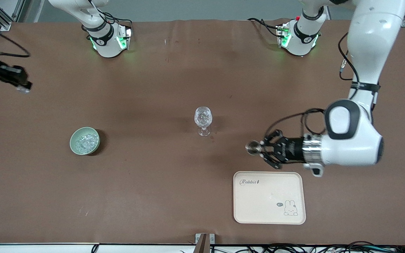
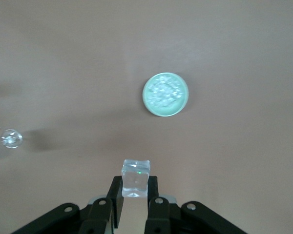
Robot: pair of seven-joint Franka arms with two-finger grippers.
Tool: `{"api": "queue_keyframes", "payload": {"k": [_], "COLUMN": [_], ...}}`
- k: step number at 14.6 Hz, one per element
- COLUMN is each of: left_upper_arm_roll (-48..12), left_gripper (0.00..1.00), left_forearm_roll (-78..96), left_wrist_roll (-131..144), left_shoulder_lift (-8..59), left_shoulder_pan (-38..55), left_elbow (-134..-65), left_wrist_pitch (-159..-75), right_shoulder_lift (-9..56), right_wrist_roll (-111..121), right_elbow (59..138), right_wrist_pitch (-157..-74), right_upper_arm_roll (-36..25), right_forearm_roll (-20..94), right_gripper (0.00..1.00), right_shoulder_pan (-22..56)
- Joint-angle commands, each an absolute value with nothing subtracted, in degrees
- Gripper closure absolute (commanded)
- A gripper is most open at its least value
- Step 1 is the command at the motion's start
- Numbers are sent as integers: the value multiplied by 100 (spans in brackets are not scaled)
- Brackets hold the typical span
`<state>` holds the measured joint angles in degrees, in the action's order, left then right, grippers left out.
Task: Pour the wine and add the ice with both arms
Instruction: 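Tilt the jigger over the wine glass with the left gripper to pour, then move the right gripper over the glass while the left gripper carries the jigger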
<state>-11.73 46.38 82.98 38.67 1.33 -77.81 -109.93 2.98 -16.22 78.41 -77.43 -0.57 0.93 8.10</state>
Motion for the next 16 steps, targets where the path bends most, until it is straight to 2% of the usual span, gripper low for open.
{"api": "queue_keyframes", "payload": {"k": [1,6,8,11,16], "left_upper_arm_roll": [-1231,-1213,-1222,-1213,-1204], "left_gripper": [100,100,100,100,100], "left_forearm_roll": [5175,5984,6544,7145,7919], "left_wrist_roll": [7562,6288,5689,5072,4773], "left_shoulder_lift": [4367,5062,5360,5703,5959], "left_shoulder_pan": [-87,-298,-351,-465,-579], "left_elbow": [-7515,-7427,-7392,-7383,-7383], "left_wrist_pitch": [-11459,-11944,-12128,-12155,-12155], "right_shoulder_lift": [369,1079,1448,2002,2952], "right_wrist_roll": [-2572,-4444,-4718,-5421,-6292], "right_elbow": [7752,7734,7726,7612,7031], "right_wrist_pitch": [-7839,-8804,-9148,-9754,-9949], "right_upper_arm_roll": [-79,-79,-88,-88,-79], "right_forearm_roll": [44,79,551,615,633], "right_gripper": [100,100,100,100,100], "right_shoulder_pan": [1675,3066,3356,3760,4235]}}
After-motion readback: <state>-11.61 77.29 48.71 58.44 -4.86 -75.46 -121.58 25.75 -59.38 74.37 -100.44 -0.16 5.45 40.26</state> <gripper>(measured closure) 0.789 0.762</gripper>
